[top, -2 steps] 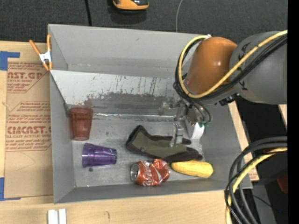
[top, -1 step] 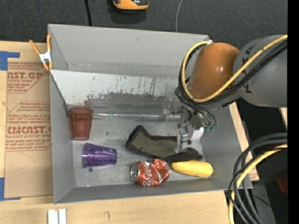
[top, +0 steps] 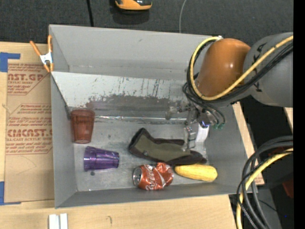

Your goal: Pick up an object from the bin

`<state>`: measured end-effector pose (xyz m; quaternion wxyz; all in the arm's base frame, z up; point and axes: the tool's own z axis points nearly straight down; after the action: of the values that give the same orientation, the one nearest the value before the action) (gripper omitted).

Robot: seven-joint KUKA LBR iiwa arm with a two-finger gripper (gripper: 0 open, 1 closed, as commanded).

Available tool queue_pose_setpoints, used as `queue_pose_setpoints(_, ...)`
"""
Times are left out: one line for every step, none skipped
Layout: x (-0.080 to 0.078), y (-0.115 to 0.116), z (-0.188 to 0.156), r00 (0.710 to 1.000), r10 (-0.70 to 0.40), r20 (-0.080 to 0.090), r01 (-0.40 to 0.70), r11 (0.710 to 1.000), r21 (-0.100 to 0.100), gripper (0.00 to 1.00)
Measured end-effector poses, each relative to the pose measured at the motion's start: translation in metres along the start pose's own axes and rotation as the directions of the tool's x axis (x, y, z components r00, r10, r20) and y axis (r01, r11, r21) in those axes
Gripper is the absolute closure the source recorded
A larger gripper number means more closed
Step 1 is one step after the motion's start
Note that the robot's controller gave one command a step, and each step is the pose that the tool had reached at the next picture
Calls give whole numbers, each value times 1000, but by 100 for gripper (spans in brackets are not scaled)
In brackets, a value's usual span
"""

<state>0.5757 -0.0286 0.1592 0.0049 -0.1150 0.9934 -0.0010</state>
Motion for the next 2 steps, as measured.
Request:
queue_pose_setpoints(13,-4,57,998,66,-4,-66,998,-3,0)
queue_pose_setpoints(26,-7,79,1000,12,-12,-12,1000,-5,0)
